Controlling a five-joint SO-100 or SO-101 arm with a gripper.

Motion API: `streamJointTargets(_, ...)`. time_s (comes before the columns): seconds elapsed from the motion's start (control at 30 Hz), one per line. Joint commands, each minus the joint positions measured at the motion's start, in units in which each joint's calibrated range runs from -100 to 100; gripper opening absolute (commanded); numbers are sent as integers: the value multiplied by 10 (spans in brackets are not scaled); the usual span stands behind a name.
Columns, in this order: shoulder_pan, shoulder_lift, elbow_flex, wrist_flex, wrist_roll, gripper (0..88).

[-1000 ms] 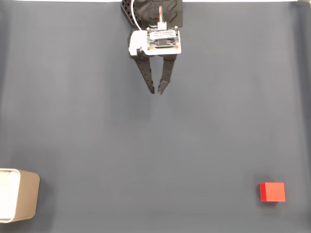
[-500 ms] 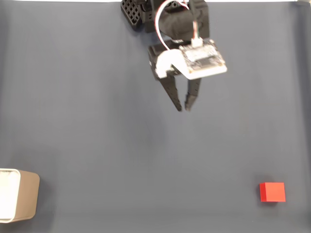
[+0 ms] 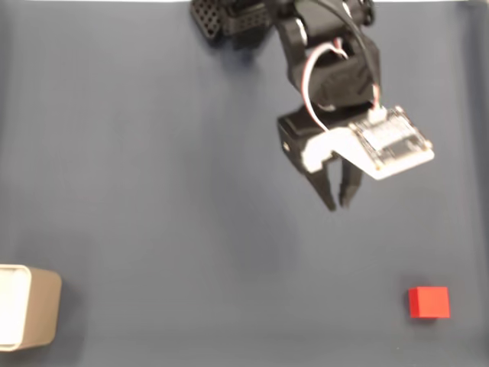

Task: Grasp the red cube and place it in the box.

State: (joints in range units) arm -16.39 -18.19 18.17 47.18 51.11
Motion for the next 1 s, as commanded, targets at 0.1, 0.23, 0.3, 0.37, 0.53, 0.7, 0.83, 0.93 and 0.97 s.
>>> streamJointTargets(0.1,-35,81,-134,-11,3,27)
streamJointTargets(0.23,-48,142,-202,-11,-3,49)
streamJointTargets(0.3,-51,170,-233,-11,-4,70)
streamJointTargets(0.37,-52,196,-261,-11,-6,95)
streamJointTargets(0.53,-52,256,-320,-18,-4,165)
streamJointTargets(0.7,-51,318,-379,-24,-9,275)
streamJointTargets(0.83,-52,372,-429,-32,-11,326)
streamJointTargets(0.93,-51,407,-465,-34,-11,353)
streamJointTargets(0.97,-51,420,-476,-37,-12,359)
